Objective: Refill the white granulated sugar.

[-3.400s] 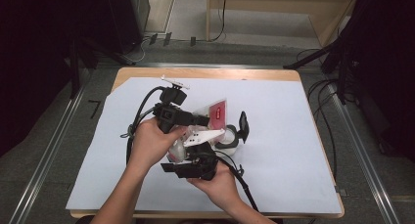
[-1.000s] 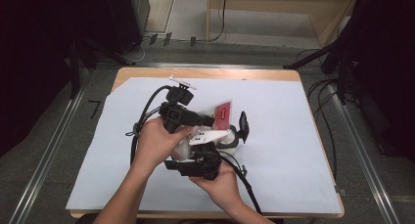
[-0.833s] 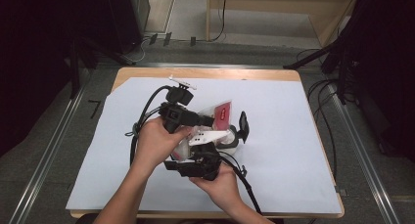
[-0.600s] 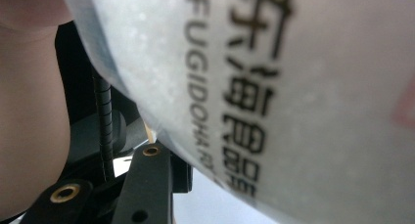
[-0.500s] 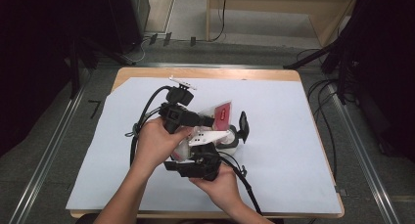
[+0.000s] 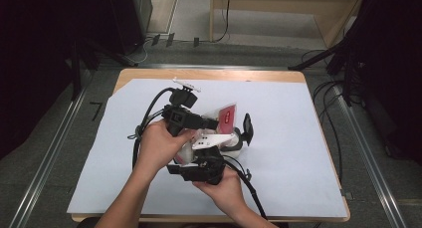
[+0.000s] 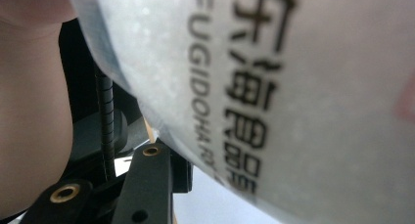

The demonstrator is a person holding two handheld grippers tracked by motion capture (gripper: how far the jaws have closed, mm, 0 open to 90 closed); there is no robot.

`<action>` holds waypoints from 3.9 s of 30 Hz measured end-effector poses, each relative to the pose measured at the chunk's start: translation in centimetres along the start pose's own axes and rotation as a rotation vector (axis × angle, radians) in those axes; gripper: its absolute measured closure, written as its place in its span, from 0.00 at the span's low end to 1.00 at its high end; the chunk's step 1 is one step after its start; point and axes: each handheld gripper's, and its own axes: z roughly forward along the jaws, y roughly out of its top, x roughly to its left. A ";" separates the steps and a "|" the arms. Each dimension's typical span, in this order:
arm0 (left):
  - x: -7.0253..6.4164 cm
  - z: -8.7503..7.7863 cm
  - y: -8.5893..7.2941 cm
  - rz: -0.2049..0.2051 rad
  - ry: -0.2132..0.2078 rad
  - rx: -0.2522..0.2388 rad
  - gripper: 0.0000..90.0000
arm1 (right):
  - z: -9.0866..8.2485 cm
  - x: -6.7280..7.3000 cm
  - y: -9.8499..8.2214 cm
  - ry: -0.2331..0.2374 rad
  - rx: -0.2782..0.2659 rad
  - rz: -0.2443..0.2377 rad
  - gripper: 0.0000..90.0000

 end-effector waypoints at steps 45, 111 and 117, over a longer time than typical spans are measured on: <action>1.5 0.0 0.1 -0.086 -0.053 0.000 0.83 | 0.0 0.0 0.4 -0.001 0.028 -0.033 0.70; 0.8 -0.1 0.2 -0.064 -0.021 -0.012 0.84 | -0.1 0.2 0.6 0.000 0.024 -0.011 0.70; 0.4 -0.2 0.2 -0.043 -0.008 -0.014 0.84 | 0.0 0.4 0.6 -0.010 0.008 -0.022 0.70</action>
